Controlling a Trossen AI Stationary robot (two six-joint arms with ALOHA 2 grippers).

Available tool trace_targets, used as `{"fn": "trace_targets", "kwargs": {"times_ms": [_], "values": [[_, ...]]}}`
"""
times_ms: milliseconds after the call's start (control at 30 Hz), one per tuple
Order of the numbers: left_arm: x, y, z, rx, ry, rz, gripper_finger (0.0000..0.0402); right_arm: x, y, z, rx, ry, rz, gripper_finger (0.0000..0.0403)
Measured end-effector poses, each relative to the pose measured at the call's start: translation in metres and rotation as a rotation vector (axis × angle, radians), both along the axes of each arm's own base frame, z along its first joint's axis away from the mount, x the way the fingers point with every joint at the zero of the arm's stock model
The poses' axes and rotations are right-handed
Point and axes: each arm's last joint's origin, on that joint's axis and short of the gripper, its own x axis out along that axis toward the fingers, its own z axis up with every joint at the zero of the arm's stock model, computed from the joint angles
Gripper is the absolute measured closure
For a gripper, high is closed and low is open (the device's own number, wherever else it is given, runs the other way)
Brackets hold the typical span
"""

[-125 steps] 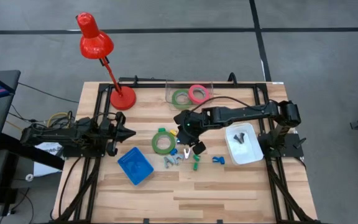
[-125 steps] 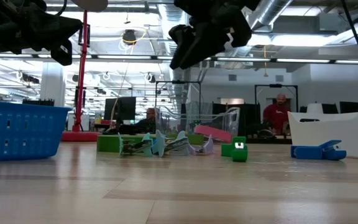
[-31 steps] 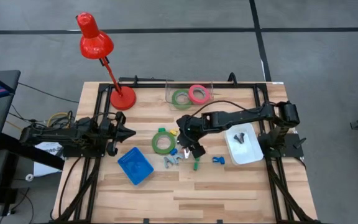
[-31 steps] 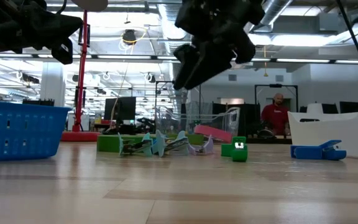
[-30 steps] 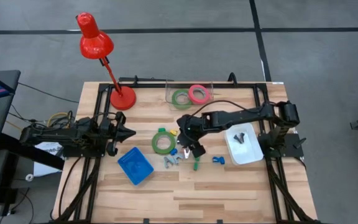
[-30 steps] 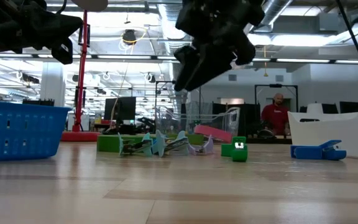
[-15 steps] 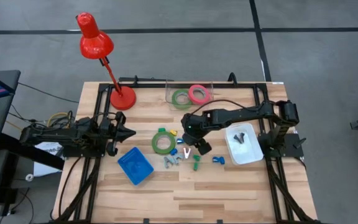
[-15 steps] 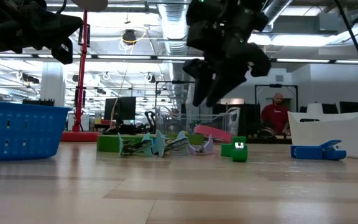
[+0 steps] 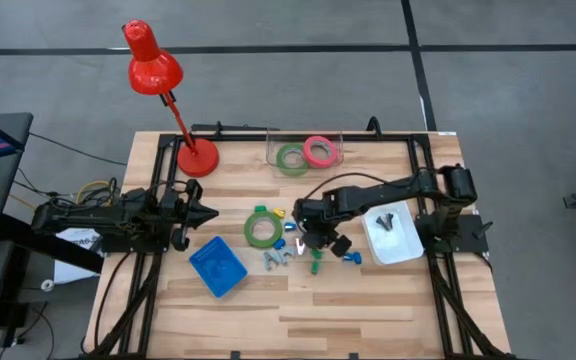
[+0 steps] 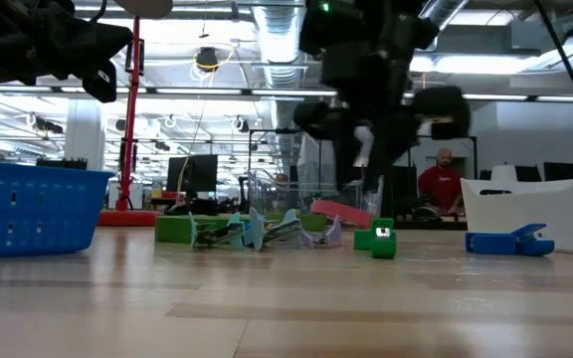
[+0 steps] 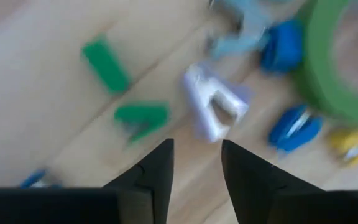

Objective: Pick and place Stapler, Stapler remover, tape
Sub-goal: Put the purple stapler remover into the white bin

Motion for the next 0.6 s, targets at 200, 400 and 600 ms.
{"fn": "trace_targets", "kwargs": {"times_ms": [200,400,600], "values": [[0.002,0.000,-0.001,0.000,0.017,0.000,0.0394,0.007,0.003,-0.009,-0.001,-0.017,0.008,0.0291],[0.003,0.000,-0.003,-0.001,0.038,0.000,0.0394,0.008,0.003,-0.025,-0.012,0.039,0.029,0.0295],[0.004,0.000,-0.005,-0.001,0.052,0.000,0.0394,0.009,0.003,-0.025,-0.013,0.026,0.031,0.0296]]}}
